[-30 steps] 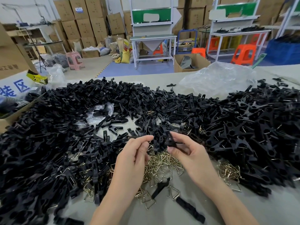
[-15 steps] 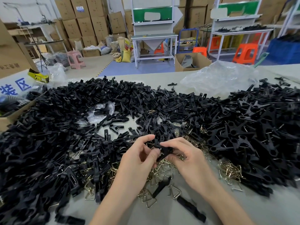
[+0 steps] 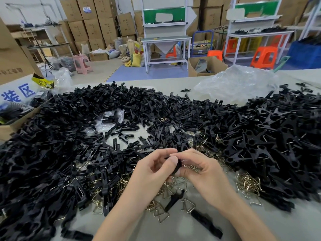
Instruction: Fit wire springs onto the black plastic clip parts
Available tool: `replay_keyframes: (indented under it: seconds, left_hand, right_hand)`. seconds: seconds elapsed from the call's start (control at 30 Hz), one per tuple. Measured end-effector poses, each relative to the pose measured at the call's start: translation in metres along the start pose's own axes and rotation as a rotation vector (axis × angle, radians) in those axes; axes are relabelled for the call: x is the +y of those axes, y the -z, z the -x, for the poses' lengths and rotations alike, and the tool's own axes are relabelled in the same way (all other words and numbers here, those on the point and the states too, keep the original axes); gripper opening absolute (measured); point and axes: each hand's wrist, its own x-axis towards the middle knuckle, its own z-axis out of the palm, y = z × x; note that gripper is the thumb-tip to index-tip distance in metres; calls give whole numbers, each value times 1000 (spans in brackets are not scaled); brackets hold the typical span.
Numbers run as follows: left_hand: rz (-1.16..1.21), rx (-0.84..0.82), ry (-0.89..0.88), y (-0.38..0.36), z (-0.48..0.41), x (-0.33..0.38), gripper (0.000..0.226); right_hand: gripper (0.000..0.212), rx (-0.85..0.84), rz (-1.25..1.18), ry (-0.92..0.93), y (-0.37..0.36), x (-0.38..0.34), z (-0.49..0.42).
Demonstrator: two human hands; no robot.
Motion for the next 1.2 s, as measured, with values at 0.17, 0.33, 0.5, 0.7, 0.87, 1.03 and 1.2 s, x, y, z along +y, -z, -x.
replay_keyframes:
  seconds: [0.17, 0.33, 0.5, 0.7, 0.87, 1.03, 1.2]
  left_hand:
    - [131, -120, 120, -4, 2, -1, 34]
    - [245, -247, 182, -5, 5, 1, 36]
    - [154, -176, 159, -7, 3, 2, 21]
    - [113, -112, 141, -11, 1, 0, 16]
    - [109, -108, 128, -9, 2, -1, 17]
    - [87, -77, 126, -12, 0, -1, 21]
    - [114, -184, 128, -11, 2, -1, 12]
  right_hand:
    - [51, -31, 96, 26, -6, -5, 3]
    - [47, -37, 94, 48, -8, -8, 5]
    - [52, -29, 50, 90, -10, -7, 6]
    - [73, -69, 41, 7, -8, -8, 6]
    - [69, -123, 25, -19, -8, -12, 6]
    - [55, -138, -10, -16, -8, -17, 7]
    - [49, -95, 54, -6, -4, -12, 6]
